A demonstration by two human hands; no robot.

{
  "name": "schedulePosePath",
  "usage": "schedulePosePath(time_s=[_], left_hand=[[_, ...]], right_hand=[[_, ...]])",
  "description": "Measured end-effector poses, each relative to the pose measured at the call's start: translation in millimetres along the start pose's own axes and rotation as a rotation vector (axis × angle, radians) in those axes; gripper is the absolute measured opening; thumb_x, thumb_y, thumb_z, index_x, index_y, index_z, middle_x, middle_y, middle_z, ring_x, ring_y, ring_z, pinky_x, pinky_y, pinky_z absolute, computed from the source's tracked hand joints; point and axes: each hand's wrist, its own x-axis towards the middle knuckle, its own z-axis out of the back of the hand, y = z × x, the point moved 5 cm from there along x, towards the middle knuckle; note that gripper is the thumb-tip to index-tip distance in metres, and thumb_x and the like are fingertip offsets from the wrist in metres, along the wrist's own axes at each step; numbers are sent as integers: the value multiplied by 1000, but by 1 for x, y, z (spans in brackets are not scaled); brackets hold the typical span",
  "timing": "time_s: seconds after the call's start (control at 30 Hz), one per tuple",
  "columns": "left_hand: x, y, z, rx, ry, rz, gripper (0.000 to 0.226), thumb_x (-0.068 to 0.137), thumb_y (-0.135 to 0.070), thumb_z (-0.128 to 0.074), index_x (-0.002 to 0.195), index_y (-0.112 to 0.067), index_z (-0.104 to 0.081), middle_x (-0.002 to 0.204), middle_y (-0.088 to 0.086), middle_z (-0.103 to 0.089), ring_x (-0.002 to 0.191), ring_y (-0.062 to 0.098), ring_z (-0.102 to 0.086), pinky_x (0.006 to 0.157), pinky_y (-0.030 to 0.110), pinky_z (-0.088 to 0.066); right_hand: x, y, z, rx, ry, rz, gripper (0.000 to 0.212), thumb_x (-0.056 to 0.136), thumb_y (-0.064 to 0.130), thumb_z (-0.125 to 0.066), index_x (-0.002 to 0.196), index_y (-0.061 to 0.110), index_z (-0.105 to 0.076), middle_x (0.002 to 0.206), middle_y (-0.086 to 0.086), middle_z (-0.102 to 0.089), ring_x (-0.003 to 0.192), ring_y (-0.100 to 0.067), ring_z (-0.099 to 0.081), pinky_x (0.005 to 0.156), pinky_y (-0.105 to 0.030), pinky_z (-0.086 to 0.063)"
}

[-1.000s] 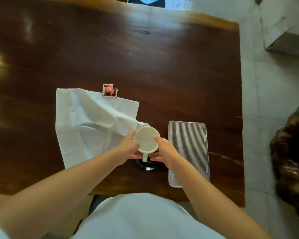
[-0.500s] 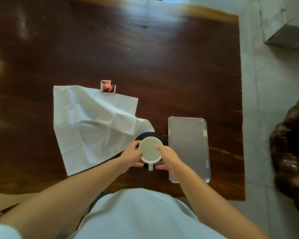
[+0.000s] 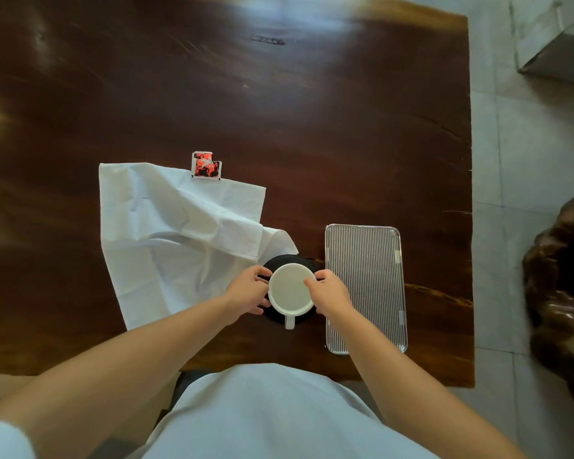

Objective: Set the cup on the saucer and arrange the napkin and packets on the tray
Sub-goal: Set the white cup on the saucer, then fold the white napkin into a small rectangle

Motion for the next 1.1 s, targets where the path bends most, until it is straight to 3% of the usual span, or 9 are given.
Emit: schedulePosePath(time_s=[0.07, 0.2, 0.3, 0.47, 0.53, 0.63, 0.77, 0.93, 1.1], left_hand=[[3, -8, 8, 43, -29, -31, 36, 95, -6, -43, 127, -17, -54, 120, 7, -61, 84, 24, -69, 71, 35, -58], [14, -29, 23, 58, -108, -91, 27, 93, -7, -45, 115, -16, -58, 116, 11, -63, 72, 23, -66, 56, 29, -51], [22, -48, 34, 77, -170, -170, 22, 92, -7, -47, 106, -17, -60, 109, 11, -66, 67, 25, -67, 60, 30, -50], [35, -74, 47, 240, -254, -300, 28, 92, -2, -46, 105, -17, -67, 106, 5, -70, 91, 26, -68, 83, 40, -59], [42, -86, 48, 318, -285, -356, 29, 94, 0, -48, 109, -13, -69, 108, 5, -70, 97, 21, -65, 89, 35, -55], [54, -102, 50, 442, -293, -454, 33, 92, 7, -49, 110, -10, -71, 113, 9, -69, 100, 18, -62, 88, 26, -49], [77, -114, 48, 645, -217, -505, 47, 85, 14, -49, 116, -14, -71, 119, 7, -67, 115, 26, -57, 91, 36, -51], [94, -112, 53, 970, -85, -525, 55, 87, 9, -53, 131, -24, -61, 131, 1, -60, 124, 26, -43, 91, 38, -52], [96, -110, 58, 1130, -50, -586, 55, 85, 7, -58, 130, -24, -61, 128, 0, -59, 120, 27, -43, 90, 37, -52]], right_hand=[[4, 10, 6, -50, -63, 61, 43, 97, 30, -55, 136, 13, -53, 127, -6, -60, 109, -21, -57, 82, -31, -46], [10, 38, 15, -91, -182, 195, 35, 95, 27, -55, 127, 14, -58, 126, -6, -60, 116, -23, -55, 89, -32, -43], [15, 60, 13, -73, -190, 253, 36, 95, 25, -56, 129, 14, -57, 124, -5, -59, 117, -22, -55, 93, -33, -46], [33, 85, 1, -88, -118, 271, 39, 94, 26, -58, 130, 15, -57, 128, -6, -61, 116, -23, -57, 97, -39, -51], [40, 91, -6, -106, -93, 268, 41, 93, 26, -58, 133, 16, -56, 131, -6, -60, 119, -25, -56, 99, -42, -51], [49, 102, -15, -136, -56, 287, 46, 92, 22, -56, 138, 16, -54, 136, -6, -58, 127, -27, -51, 100, -42, -49], [64, 117, -27, -310, 45, 310, 48, 92, 14, -54, 140, 14, -49, 136, -6, -57, 132, -29, -40, 96, -41, -45], [79, 123, -35, -550, 133, 294, 40, 92, 18, -55, 131, 16, -51, 118, -7, -63, 116, -32, -49, 86, -39, -43], [80, 126, -35, -475, 187, 266, 26, 90, 9, -55, 109, 19, -69, 103, -2, -66, 99, -26, -62, 83, -40, -55]])
